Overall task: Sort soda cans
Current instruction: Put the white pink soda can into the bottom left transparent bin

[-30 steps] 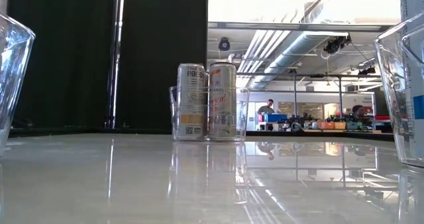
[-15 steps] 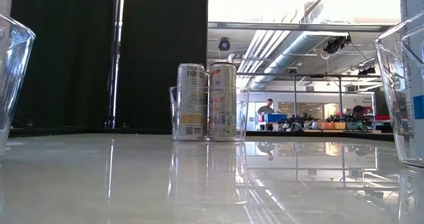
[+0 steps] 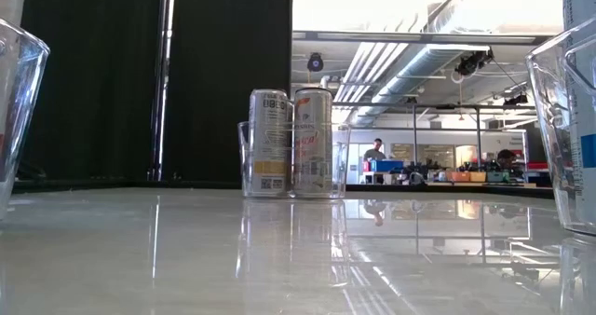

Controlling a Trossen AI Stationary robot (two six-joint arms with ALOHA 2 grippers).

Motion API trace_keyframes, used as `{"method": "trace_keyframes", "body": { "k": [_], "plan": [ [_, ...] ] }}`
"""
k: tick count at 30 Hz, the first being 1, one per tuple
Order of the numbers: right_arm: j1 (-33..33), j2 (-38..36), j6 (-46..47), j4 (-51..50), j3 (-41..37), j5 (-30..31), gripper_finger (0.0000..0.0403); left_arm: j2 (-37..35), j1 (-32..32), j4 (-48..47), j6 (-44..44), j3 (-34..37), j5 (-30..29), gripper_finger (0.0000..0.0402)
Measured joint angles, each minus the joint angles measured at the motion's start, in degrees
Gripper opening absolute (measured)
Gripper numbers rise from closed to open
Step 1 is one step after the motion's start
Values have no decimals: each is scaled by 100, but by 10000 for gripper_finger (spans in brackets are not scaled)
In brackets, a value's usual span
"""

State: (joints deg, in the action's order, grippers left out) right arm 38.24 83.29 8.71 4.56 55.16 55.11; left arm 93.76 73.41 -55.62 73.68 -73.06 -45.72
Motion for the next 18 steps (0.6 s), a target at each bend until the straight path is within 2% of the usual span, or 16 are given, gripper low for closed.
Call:
{"method": "trace_keyframes", "body": {
  "k": [13, 18],
  "plan": [
    [0, 0, 2, 0, 0, 0, 307, 9, -31, -28, -6, 7, 50, 258],
    [0, 0, 2, 0, 0, 0, 307, 1, -33, -199, -145, 0, 277, 258]
  ]
}}
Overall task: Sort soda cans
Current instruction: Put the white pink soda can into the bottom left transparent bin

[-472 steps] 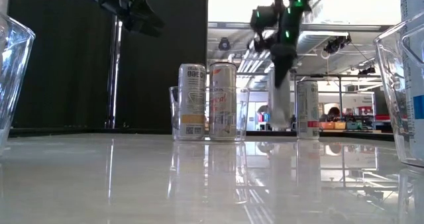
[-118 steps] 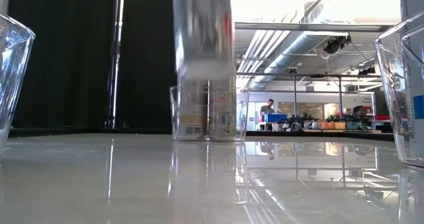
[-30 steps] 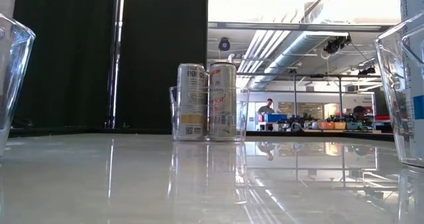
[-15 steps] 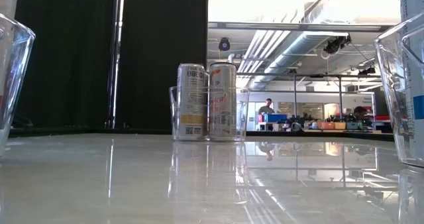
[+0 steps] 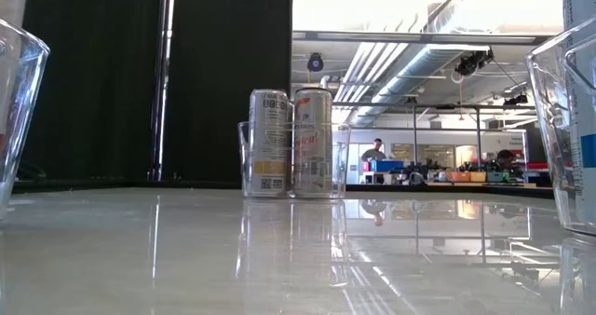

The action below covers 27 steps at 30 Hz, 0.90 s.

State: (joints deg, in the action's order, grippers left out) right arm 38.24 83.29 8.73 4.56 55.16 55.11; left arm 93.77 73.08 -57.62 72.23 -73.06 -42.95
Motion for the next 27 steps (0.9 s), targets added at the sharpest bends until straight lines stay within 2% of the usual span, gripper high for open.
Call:
{"method": "trace_keyframes", "body": {
  "k": [8, 16, 23, 27],
  "plan": [
    [0, 0, 0, 1, 0, 0, 307, -299, -41, -87, -661, 34, 63, 258],
    [0, 0, 0, 7, 0, 0, 307, -504, -385, -73, -1560, 37, 88, 258],
    [0, -2, 0, 9, 0, 0, 307, -471, -457, -76, -1600, 71, 122, 258],
    [0, -2, 0, 7, 0, -26, 307, -473, -454, 234, -1345, 402, 234, 258]
  ]
}}
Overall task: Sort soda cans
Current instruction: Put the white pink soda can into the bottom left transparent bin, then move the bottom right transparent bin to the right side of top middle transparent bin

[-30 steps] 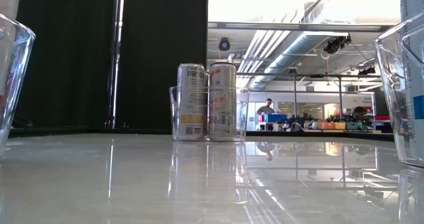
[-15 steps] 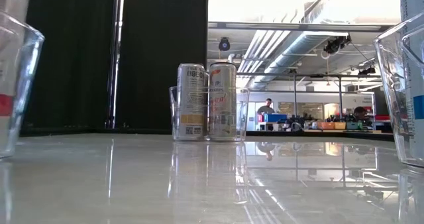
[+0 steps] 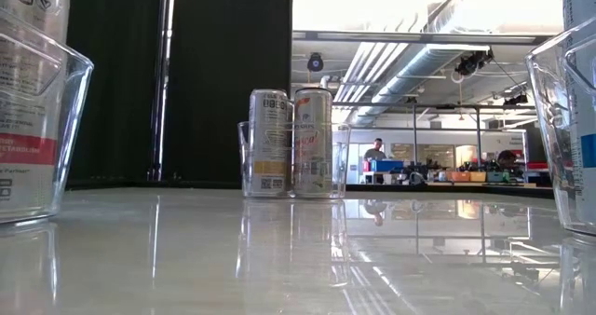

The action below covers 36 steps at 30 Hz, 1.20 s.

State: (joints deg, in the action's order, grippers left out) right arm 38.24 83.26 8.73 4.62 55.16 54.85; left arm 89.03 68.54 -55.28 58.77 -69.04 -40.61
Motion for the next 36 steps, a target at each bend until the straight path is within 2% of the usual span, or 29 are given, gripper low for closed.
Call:
{"method": "trace_keyframes", "body": {
  "k": [7, 19, 27, 32, 36],
  "plan": [
    [0, 0, -16, -4, 0, -21, 307, -22, 4, 432, 343, 383, 5, 263],
    [0, 0, 23, 0, 0, -21, 307, -148, 4, 294, 869, 402, 208, 316],
    [0, 0, 24, 37, 0, -20, 307, -626, 4, 267, 411, -58, 76, 319],
    [-7, 0, 39, 37, 0, -344, 307, -883, 4, 283, -611, -419, -771, 319],
    [-7, -123, 147, 29, 0, -348, 307, -1137, -94, 238, -1431, -439, -1516, 319]
  ]
}}
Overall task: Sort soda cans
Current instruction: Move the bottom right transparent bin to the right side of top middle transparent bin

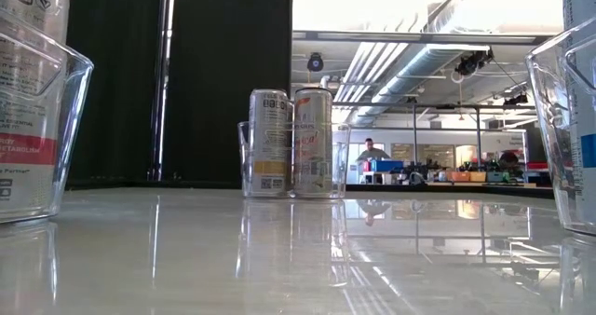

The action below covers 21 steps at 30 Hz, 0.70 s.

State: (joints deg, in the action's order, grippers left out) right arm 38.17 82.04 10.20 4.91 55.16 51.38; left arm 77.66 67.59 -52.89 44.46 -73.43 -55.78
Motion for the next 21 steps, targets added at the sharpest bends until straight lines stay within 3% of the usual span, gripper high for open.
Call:
{"method": "trace_keyframes", "body": {
  "k": [5, 10, 21],
  "plan": [
    [0, -540, -89, -286, 2, -474, 307, -402, -516, -25, -1023, 0, -79, 309],
    [7, -1023, -105, -914, 7, -546, 307, -892, -1139, 258, -1877, 390, -43, 292],
    [-226, -1707, 1163, -2630, -22, -1042, 307, -2704, -2340, 3224, -3692, 2563, 643, 272]
  ]
}}
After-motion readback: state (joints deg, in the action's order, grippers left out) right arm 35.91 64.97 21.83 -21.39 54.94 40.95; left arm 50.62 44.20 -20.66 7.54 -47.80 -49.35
